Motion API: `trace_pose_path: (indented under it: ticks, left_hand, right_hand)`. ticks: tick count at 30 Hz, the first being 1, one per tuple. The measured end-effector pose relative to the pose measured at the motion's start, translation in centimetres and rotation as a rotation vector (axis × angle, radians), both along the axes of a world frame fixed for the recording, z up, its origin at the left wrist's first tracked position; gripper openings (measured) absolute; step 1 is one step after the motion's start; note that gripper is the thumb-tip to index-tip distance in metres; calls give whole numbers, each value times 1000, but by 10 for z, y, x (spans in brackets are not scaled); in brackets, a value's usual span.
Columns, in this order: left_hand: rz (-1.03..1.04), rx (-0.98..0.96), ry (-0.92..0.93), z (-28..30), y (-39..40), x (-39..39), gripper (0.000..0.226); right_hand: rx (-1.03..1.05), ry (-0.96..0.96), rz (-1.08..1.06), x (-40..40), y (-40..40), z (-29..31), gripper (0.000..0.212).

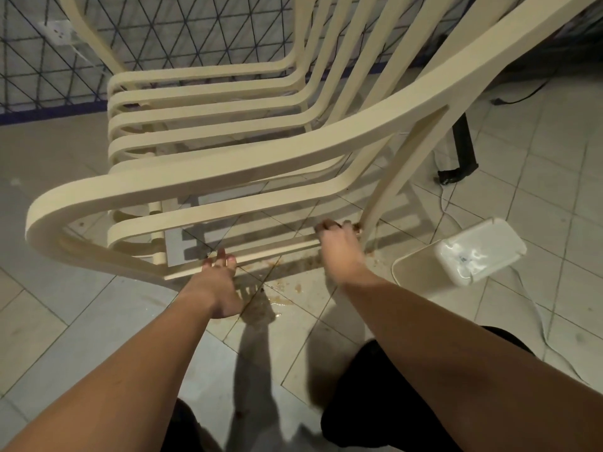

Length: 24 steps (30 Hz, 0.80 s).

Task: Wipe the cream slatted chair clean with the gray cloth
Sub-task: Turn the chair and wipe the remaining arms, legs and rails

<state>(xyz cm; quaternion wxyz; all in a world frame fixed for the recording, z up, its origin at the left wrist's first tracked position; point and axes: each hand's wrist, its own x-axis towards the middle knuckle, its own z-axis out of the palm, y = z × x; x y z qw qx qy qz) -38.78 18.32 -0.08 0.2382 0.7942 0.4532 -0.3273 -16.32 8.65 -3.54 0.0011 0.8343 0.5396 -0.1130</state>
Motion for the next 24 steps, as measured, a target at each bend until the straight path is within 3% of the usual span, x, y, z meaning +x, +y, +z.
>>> trace_pose_path:
  ticks: [4, 8, 11, 14, 18, 21, 24]
  left_hand:
    - [9, -19, 6, 0, 0, 0, 94]
    - [6, -15, 17, -2, 0, -1, 94]
    - [-5, -7, 28, 0, -3, 1, 94]
    - [-17, -6, 35, 1, -3, 1, 94]
    - [-7, -2, 22, 0, -4, -2, 96]
    - [5, 2, 16, -1, -3, -1, 95]
    - [2, 6, 14, -3, -4, -1, 96]
  right_hand:
    - [-51, -53, -163, 19, -26, -14, 67]
    - [-67, 139, -365, -18, -30, -11, 84]
    - [-39, 255, -324, -42, -29, -3, 84]
    - [139, 121, -189, -28, -19, 0, 70]
    - [30, -17, -201, 13, -29, -10, 70]
    - [42, 166, -389, 4, -55, -26, 74]
    - [267, 676, -947, -18, -70, -29, 33]
